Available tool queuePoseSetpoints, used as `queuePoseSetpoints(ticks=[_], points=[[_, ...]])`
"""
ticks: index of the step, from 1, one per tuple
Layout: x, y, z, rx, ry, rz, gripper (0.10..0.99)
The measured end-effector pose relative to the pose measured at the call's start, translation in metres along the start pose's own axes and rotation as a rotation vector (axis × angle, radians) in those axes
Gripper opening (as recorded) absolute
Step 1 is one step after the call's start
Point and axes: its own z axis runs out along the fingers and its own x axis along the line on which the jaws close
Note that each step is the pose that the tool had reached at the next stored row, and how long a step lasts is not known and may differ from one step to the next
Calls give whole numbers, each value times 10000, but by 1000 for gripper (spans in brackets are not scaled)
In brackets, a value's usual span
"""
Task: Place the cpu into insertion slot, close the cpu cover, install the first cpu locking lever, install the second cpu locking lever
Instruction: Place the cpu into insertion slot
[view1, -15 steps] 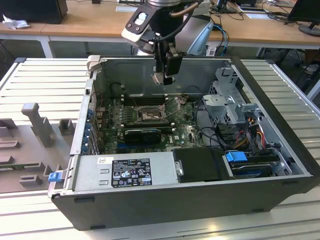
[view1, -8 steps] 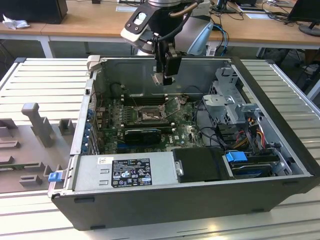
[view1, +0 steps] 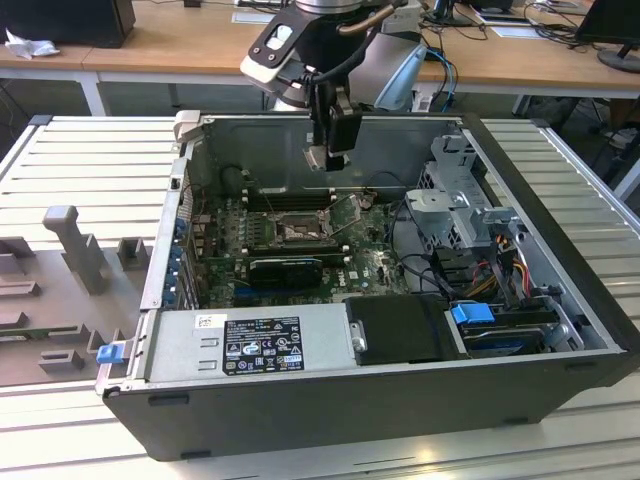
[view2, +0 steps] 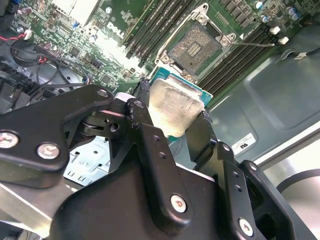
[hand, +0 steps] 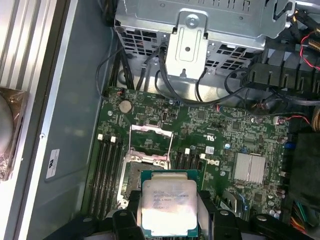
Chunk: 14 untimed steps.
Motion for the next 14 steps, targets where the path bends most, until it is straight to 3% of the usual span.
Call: queuePoseSetpoints(ticks=[14], points=[[0, -1, 9, -8, -37, 413, 533]])
